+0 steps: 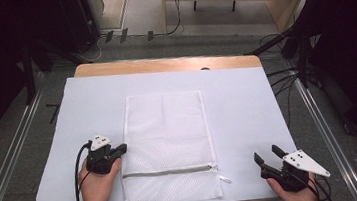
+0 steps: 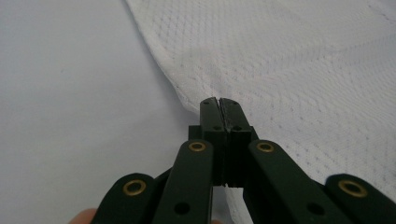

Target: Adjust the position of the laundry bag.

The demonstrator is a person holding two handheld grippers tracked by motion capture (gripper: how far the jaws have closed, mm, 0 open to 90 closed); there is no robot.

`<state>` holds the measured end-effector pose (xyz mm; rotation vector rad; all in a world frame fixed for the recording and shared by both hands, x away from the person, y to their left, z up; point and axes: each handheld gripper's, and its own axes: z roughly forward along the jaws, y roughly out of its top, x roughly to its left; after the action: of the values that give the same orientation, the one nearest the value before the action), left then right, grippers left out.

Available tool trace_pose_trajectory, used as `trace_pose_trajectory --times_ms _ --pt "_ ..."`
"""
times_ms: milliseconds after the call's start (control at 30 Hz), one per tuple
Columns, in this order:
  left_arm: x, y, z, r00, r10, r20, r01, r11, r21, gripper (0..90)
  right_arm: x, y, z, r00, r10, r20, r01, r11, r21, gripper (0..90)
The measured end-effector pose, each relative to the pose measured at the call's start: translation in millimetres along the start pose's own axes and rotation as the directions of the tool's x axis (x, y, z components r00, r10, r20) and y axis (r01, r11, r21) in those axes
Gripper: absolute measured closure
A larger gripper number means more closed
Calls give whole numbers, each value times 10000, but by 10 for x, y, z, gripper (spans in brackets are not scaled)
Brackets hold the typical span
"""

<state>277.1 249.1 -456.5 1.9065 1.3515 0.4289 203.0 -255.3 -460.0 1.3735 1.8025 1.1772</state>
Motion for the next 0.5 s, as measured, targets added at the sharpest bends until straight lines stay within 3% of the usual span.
trace_pose_trajectory --times_ms 100,233,333,500 --pt "37 -39 -32 9997 -217 -145 213 9994 -263 890 20 2 3 9998 74 -164 -76 9999 -97 388" --pt "32 -33 -84 9984 -393 -407 356 9953 -898 607 85 38 34 9986 184 -491 -186 9998 -22 451" --pt "-3 -11 -144 9966 -356 -749 257 9913 -1294 495 171 70 76 9947 208 -1009 -211 9998 -18 482" --pt "-97 -4 -185 9976 -54 -686 -51 9883 -1523 440 361 76 158 9862 -125 -1653 161 9997 208 539"
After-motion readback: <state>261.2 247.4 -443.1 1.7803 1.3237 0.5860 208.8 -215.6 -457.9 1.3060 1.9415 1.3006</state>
